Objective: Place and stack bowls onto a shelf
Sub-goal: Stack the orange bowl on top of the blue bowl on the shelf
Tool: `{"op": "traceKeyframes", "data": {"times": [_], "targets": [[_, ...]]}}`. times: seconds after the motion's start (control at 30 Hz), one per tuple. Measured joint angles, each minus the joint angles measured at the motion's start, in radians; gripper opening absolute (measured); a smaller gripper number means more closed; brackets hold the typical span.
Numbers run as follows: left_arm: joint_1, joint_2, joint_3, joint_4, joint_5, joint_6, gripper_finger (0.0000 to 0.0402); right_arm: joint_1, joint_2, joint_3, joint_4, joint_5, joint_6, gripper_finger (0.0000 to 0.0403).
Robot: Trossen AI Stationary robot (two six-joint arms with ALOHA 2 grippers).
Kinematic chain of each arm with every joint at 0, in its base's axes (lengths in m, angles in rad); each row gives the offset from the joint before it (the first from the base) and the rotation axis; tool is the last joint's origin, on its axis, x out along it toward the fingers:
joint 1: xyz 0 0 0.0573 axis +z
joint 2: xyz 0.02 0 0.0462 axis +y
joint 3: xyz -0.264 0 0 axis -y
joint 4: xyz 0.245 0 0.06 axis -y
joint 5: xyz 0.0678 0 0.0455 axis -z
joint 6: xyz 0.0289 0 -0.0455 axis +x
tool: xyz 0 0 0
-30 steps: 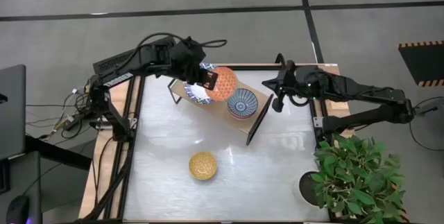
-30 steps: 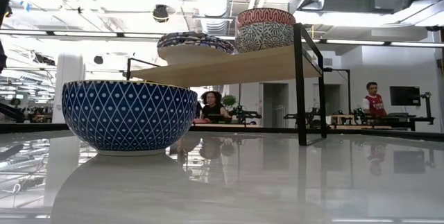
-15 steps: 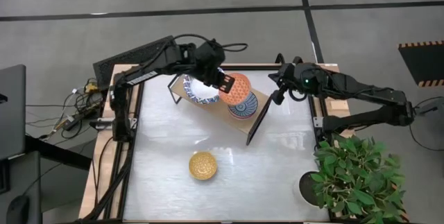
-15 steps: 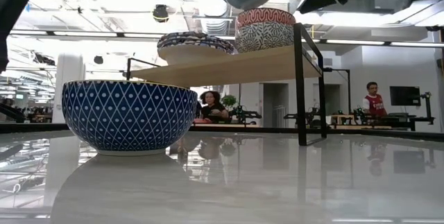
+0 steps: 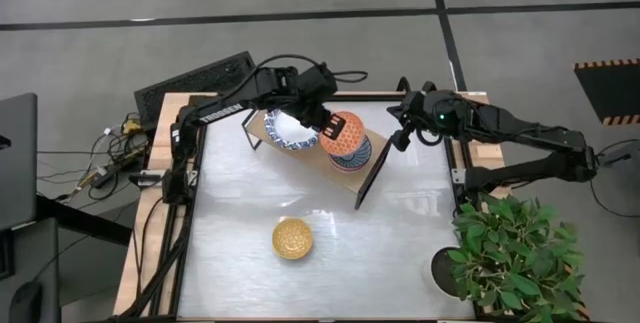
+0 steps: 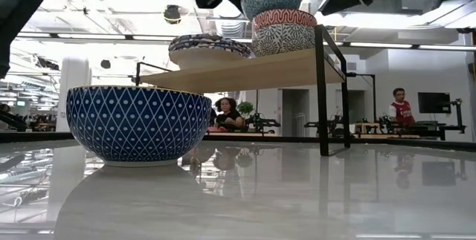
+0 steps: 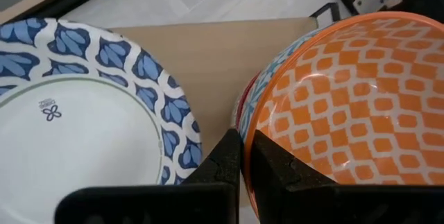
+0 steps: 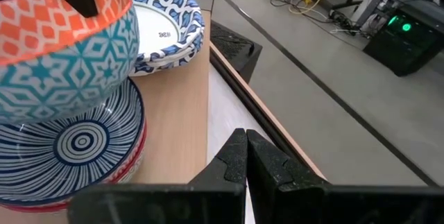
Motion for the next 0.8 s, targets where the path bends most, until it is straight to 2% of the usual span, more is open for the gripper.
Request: {"op": "traceKeyframes", "data": {"times": [0.57, 0.8], "targets": [[-0.04, 0.05, 0.021, 0.042, 0.049, 0.055, 0.0, -0.014, 0.0, 0.0, -0.012, 0.0, 0.001, 0.0023], [-0.025, 0.066, 0.019, 0.017, -0.009, 0.077, 0.0, -0.027, 0.0, 0.0, -0.012, 0.0, 0.0, 0.0023]]}}
